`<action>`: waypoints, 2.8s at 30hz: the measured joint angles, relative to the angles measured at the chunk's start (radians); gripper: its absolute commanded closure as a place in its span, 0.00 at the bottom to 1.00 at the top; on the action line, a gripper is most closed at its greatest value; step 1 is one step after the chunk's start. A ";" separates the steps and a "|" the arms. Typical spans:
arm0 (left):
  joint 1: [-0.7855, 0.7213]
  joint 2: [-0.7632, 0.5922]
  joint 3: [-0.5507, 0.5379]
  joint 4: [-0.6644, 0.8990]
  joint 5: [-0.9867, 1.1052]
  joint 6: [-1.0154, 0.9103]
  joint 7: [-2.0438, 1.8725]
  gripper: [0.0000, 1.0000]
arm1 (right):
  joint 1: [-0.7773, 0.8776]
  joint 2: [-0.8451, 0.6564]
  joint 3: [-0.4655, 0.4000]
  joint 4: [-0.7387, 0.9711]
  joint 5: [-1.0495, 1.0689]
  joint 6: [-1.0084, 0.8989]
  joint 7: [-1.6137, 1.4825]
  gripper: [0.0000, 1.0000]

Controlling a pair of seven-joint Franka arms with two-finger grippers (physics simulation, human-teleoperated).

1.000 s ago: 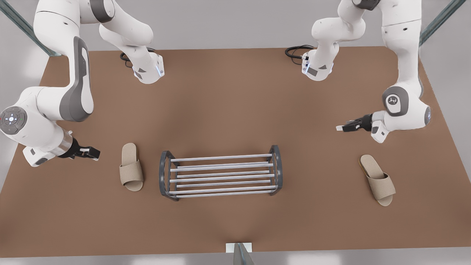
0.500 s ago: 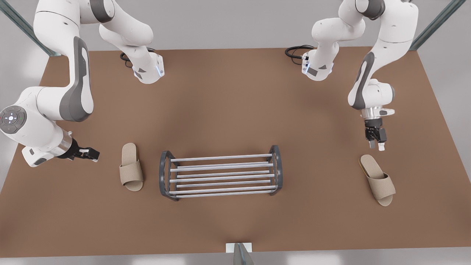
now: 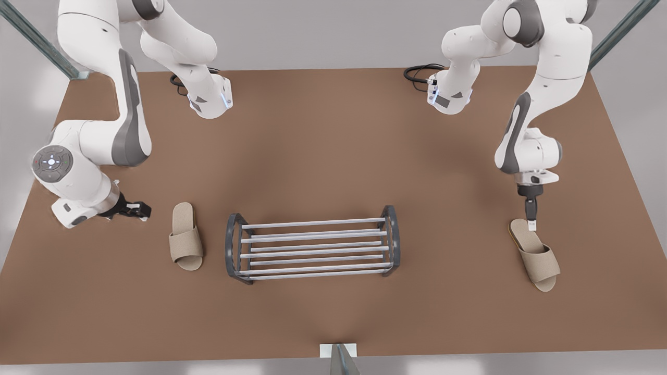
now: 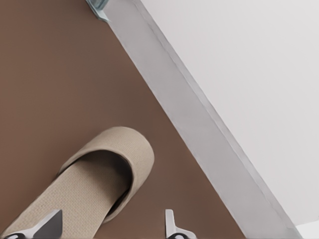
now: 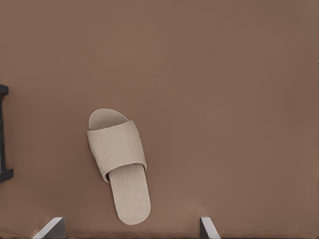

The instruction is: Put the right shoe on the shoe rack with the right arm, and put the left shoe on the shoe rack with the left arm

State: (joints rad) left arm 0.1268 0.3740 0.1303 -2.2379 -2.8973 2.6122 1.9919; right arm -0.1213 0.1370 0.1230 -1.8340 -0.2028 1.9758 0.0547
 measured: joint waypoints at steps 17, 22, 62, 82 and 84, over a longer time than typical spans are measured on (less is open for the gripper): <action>0.083 0.165 -0.078 0.235 0.000 0.098 -0.289 0.00 | -0.137 -0.055 0.034 -0.570 -0.777 1.334 -0.609 0.00; 0.090 0.212 -0.084 0.294 0.000 0.103 -0.335 0.00 | -0.182 0.049 0.027 -0.548 -0.884 1.360 -0.697 0.00; 0.121 0.201 -0.113 0.450 0.000 0.164 -0.450 0.79 | -0.180 0.432 -0.067 -0.267 -0.932 1.461 -0.940 0.67; -0.111 -0.274 -0.428 0.535 0.000 0.815 -0.696 0.79 | -0.151 0.173 -0.122 -0.143 -0.847 1.503 -0.928 0.79; -0.193 -0.293 -0.452 0.568 0.000 0.835 -0.725 0.79 | -0.149 0.168 -0.121 -0.134 -0.863 1.510 -0.923 0.79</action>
State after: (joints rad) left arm -0.0661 0.0808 -0.3220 -1.6703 -2.8973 3.4476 1.2673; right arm -0.2702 0.3054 0.0016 -1.9675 -1.0661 3.4855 -0.8686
